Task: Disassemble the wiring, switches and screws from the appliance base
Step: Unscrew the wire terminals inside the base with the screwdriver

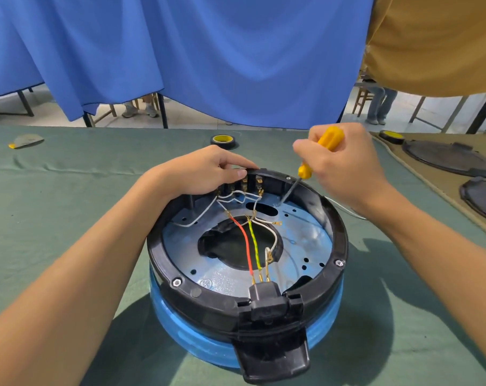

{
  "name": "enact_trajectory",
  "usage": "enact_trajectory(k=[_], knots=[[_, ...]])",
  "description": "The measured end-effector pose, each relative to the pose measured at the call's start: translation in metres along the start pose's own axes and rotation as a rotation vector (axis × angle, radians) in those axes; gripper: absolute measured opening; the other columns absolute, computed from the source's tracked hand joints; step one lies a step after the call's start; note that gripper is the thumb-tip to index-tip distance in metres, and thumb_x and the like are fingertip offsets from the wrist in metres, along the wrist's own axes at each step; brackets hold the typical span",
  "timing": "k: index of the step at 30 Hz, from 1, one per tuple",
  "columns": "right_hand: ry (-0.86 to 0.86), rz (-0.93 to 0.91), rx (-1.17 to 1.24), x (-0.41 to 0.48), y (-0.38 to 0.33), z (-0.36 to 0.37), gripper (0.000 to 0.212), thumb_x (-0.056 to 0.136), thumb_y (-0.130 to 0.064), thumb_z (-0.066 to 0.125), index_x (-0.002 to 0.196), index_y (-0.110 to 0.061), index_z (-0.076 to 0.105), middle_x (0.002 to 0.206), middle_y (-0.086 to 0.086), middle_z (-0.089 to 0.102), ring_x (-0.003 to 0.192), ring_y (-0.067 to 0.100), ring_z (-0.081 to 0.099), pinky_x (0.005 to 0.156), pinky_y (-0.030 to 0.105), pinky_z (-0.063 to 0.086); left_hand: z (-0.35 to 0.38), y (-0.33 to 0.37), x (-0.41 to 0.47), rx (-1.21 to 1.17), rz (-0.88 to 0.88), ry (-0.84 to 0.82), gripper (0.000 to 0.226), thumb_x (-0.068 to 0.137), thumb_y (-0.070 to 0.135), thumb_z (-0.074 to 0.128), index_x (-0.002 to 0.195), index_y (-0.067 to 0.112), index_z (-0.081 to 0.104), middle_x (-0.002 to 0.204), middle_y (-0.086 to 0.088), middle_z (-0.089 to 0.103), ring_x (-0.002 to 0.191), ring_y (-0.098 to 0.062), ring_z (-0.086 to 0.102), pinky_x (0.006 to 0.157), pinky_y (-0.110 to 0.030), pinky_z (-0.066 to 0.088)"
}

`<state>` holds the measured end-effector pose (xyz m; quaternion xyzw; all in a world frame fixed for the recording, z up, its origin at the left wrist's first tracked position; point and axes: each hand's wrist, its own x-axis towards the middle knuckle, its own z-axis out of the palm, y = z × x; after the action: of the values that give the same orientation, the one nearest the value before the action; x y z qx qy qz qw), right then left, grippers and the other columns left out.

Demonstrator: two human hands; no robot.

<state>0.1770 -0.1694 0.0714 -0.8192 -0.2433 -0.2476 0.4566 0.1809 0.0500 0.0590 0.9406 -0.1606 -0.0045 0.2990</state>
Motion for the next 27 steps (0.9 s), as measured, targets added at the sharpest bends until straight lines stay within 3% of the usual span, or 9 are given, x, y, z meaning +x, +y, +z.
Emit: enact_trajectory(k=[2, 5, 10, 13, 16, 22, 25, 27], knots=[[0.084, 0.032, 0.141, 0.002, -0.004, -0.004, 0.039, 0.080, -0.008, 0.060, 0.054, 0.011, 0.038, 0.050, 0.026, 0.037, 0.043, 0.018, 0.038, 0.045, 0.026, 0.033, -0.001, -0.001, -0.002, -0.018, -0.012, 0.033, 0.026, 0.099, 0.030, 0.052, 0.122, 0.030, 0.065, 0.063, 0.007, 0.056, 0.057, -0.007, 0.046, 0.059, -0.016, 0.037], [0.139, 0.097, 0.334, 0.003, -0.008, -0.002, 0.039, 0.086, -0.010, 0.062, 0.062, 0.017, 0.046, 0.060, 0.036, 0.046, 0.041, 0.011, 0.047, 0.042, 0.016, 0.037, -0.001, -0.002, -0.003, -0.014, -0.056, 0.046, 0.020, 0.097, 0.034, 0.055, 0.109, 0.026, 0.070, 0.094, -0.008, 0.068, 0.082, -0.020, 0.060, 0.079, -0.030, 0.047], [0.020, 0.103, 0.226, -0.003, 0.000, 0.009, 0.037, 0.089, -0.023, 0.065, 0.065, 0.005, 0.063, 0.057, 0.019, 0.062, 0.045, 0.012, 0.059, 0.047, 0.021, 0.042, -0.001, -0.004, -0.004, -0.058, -0.073, 0.071, 0.019, 0.096, 0.031, 0.058, 0.108, 0.027, 0.073, 0.091, 0.004, 0.071, 0.076, -0.003, 0.058, 0.071, -0.020, 0.043], [0.014, 0.093, 0.183, -0.004, 0.002, 0.013, 0.036, 0.090, -0.027, 0.064, 0.065, -0.003, 0.066, 0.053, 0.006, 0.063, 0.047, 0.009, 0.062, 0.049, 0.022, 0.043, -0.002, -0.005, -0.003, -0.057, -0.072, 0.071, 0.021, 0.096, 0.031, 0.058, 0.111, 0.026, 0.073, 0.083, 0.019, 0.067, 0.070, 0.007, 0.057, 0.069, -0.019, 0.039], [0.007, 0.074, 0.157, -0.004, 0.001, 0.015, 0.034, 0.092, -0.029, 0.064, 0.066, -0.007, 0.069, 0.053, 0.002, 0.064, 0.048, 0.008, 0.062, 0.049, 0.023, 0.044, -0.002, -0.006, -0.002, -0.050, -0.062, 0.064, 0.022, 0.096, 0.030, 0.058, 0.111, 0.027, 0.073, 0.079, 0.021, 0.066, 0.065, 0.010, 0.056, 0.067, -0.019, 0.038], [0.002, 0.055, 0.133, -0.006, -0.002, 0.015, 0.033, 0.093, -0.026, 0.063, 0.067, -0.008, 0.071, 0.053, 0.001, 0.063, 0.046, 0.005, 0.059, 0.047, 0.019, 0.044, -0.002, -0.005, -0.002, -0.045, -0.063, 0.057, 0.024, 0.097, 0.030, 0.057, 0.115, 0.025, 0.072, 0.080, 0.023, 0.066, 0.066, 0.011, 0.056, 0.067, -0.017, 0.037], [-0.039, 0.030, 0.082, -0.005, -0.005, 0.014, 0.034, 0.093, -0.025, 0.063, 0.065, -0.006, 0.070, 0.053, 0.001, 0.064, 0.048, 0.009, 0.060, 0.050, 0.025, 0.046, -0.002, -0.004, -0.002, -0.042, -0.069, 0.055, 0.025, 0.097, 0.029, 0.056, 0.117, 0.024, 0.071, 0.079, 0.026, 0.064, 0.066, 0.013, 0.056, 0.066, -0.013, 0.037], [-0.056, -0.005, 0.036, -0.001, -0.008, 0.014, 0.035, 0.091, -0.023, 0.063, 0.063, -0.003, 0.067, 0.054, 0.007, 0.064, 0.050, 0.018, 0.060, 0.050, 0.030, 0.048, -0.002, -0.004, -0.002, -0.042, -0.068, 0.054, 0.026, 0.098, 0.028, 0.056, 0.119, 0.023, 0.071, 0.068, 0.029, 0.063, 0.063, 0.014, 0.055, 0.061, -0.007, 0.036]])
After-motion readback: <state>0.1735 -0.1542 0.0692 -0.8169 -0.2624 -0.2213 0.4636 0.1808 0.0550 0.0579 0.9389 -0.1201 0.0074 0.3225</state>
